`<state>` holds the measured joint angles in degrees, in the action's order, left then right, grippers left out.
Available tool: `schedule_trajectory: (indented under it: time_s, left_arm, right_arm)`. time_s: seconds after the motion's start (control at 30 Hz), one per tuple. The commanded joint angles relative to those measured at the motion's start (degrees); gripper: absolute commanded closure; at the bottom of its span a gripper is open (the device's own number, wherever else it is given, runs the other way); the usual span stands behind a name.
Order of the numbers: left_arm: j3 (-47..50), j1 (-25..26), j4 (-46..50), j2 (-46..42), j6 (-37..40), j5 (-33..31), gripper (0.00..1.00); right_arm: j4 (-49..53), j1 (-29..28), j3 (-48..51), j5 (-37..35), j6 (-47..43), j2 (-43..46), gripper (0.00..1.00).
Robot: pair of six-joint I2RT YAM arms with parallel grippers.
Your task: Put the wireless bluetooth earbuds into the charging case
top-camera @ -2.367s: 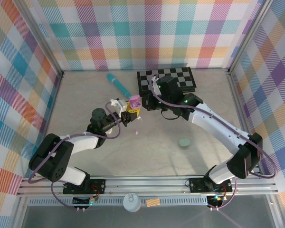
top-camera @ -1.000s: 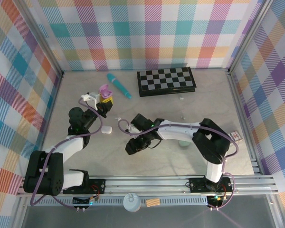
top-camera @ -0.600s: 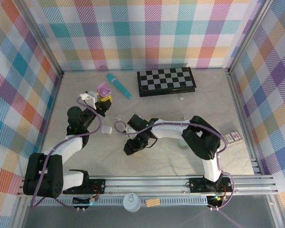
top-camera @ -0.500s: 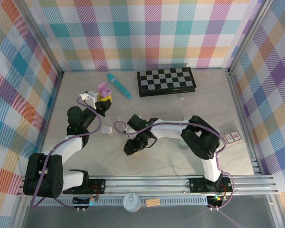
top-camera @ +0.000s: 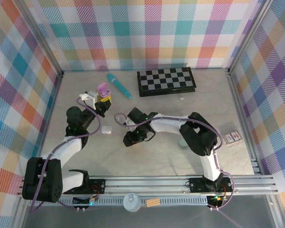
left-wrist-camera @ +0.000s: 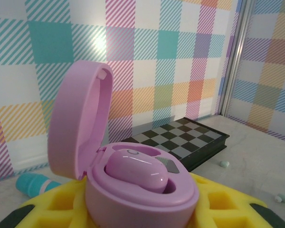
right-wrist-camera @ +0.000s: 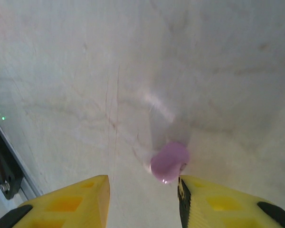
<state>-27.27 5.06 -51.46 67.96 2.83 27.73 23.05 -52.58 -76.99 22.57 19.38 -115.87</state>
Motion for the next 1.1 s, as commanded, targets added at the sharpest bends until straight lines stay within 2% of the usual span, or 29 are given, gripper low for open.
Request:
schedule_trajectory:
  time_s: [0.0, 0.23, 0.4, 0.6, 0.8, 1.07]
  left_arm:
    - [-2.0, -0.7, 0.5, -1.8, 1.3, -0.2, 0.75]
    - [-2.4, -0.7, 0.1, -1.7, 1.1, 0.1, 0.75]
    - [-6.1, -0.7, 3.9, -1.4, -0.6, 1.0, 0.75]
    - [-9.6, -0.7, 9.0, -2.1, -1.4, 1.3, 0.75]
    - [-9.2, -0.7, 7.6, -2.6, -1.5, 2.9, 0.74]
    - [-9.2, -0.7, 7.5, -4.0, -0.2, 3.3, 0.74]
  right_arm:
    - [0.2, 0.9, -2.1, 0.4, -1.6, -1.5, 0.58]
    - [-1.1, 1.7, 2.1, -1.6, 1.8, 4.2, 0.58]
    - [-2.8, 2.0, 4.3, 0.3, 10.8, 6.9, 0.58]
    - [-7.8, 2.0, 6.7, -0.1, 19.9, 6.1, 0.6]
    - [-10.1, 2.0, 6.9, -3.6, 19.6, 4.3, 0.6]
    - [-12.5, 2.0, 4.6, -3.9, 18.8, -1.1, 0.62]
